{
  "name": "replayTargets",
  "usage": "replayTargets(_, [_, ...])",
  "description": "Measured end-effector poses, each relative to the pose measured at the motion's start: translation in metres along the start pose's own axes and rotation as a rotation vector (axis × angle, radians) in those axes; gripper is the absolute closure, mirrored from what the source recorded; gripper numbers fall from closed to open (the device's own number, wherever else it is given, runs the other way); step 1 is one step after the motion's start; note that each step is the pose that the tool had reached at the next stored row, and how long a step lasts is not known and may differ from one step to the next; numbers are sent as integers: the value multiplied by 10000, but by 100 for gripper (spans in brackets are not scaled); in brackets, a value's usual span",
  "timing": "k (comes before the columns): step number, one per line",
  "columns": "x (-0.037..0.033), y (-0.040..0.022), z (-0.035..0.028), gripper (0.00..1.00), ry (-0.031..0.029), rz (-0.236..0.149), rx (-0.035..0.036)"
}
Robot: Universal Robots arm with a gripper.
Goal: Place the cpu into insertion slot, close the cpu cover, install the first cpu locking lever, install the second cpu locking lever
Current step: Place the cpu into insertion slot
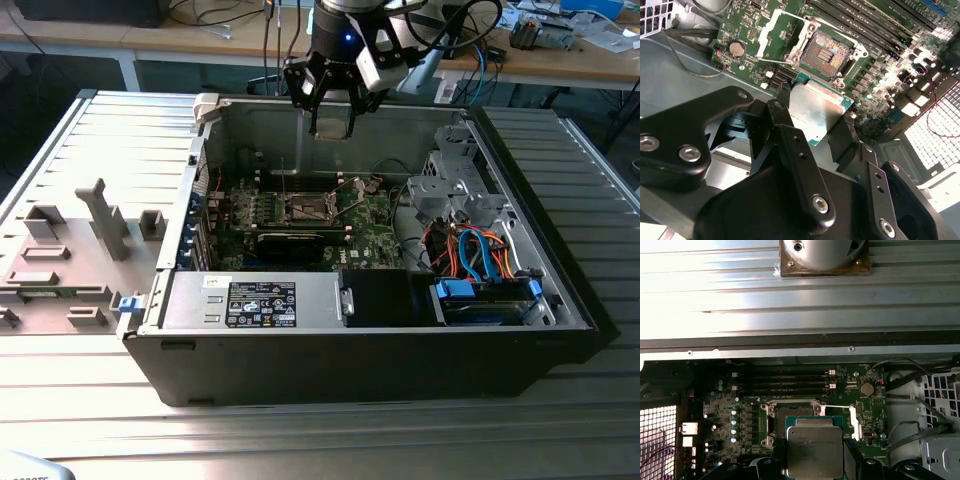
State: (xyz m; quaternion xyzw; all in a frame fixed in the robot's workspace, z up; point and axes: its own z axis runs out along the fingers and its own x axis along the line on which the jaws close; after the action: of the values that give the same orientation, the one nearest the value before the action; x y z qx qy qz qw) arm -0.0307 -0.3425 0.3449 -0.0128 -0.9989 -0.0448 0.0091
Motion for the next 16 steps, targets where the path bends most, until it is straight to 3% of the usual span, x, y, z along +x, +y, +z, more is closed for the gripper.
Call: replayTargets(16, [-1,-4,43,46,0,-1,0])
